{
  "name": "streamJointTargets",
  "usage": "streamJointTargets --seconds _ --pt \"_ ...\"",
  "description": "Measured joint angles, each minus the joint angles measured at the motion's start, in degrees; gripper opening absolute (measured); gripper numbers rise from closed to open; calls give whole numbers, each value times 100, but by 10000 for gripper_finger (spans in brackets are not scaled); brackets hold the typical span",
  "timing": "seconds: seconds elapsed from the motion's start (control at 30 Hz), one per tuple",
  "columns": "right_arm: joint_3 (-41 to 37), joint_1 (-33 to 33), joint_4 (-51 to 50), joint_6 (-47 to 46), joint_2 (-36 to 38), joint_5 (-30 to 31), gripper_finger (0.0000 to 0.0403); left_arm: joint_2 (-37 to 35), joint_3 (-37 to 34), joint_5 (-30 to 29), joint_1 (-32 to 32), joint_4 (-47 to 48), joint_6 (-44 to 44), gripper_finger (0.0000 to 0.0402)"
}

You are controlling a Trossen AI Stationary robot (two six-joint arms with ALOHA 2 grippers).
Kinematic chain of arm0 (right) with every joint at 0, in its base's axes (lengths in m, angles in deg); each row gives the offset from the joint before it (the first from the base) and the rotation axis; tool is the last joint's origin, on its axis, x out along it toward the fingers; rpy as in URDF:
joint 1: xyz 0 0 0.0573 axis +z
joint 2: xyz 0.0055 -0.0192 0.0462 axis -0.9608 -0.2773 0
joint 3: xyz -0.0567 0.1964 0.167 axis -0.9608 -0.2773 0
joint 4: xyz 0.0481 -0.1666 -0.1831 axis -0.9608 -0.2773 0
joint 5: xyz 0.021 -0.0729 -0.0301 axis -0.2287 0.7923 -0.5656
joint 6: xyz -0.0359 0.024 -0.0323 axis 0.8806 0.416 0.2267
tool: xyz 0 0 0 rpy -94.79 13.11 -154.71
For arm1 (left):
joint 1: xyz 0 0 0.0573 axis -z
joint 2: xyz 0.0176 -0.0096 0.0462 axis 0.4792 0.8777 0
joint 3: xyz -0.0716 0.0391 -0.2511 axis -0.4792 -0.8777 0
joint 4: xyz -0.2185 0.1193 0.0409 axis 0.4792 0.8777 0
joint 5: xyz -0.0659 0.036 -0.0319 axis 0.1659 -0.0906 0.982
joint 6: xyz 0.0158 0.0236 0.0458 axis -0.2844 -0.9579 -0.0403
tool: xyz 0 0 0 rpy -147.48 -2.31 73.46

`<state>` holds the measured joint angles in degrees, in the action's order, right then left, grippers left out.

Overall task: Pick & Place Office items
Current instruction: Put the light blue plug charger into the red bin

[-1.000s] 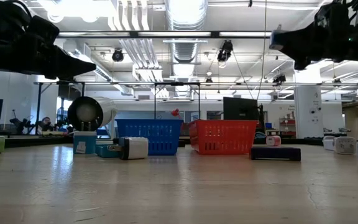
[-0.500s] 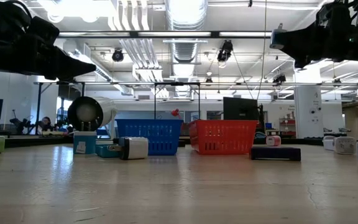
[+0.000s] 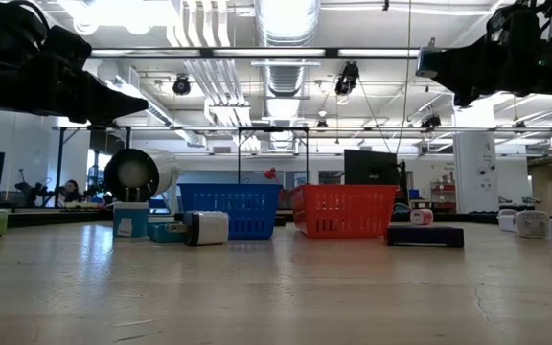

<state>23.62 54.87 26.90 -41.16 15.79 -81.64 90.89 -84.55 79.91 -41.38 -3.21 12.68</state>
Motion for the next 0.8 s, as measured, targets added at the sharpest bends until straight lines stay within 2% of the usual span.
streamJointTargets --seconds 0.27,0.53,0.67,0.8 --pt "29 0 -18 105 -453 27 121 -2 -2 -208 2 0 68 5" --pt "497 3 -258 -113 -1349 -19 121 -2 -2 -209 2 0 68 5" --pt "1062 189 -846 -190 -1999 -111 122 -2 -2 -211 2 0 81 5" --pt "1787 575 -1759 -67 -2835 322 122 -2 -2 -216 1 0 157 5"
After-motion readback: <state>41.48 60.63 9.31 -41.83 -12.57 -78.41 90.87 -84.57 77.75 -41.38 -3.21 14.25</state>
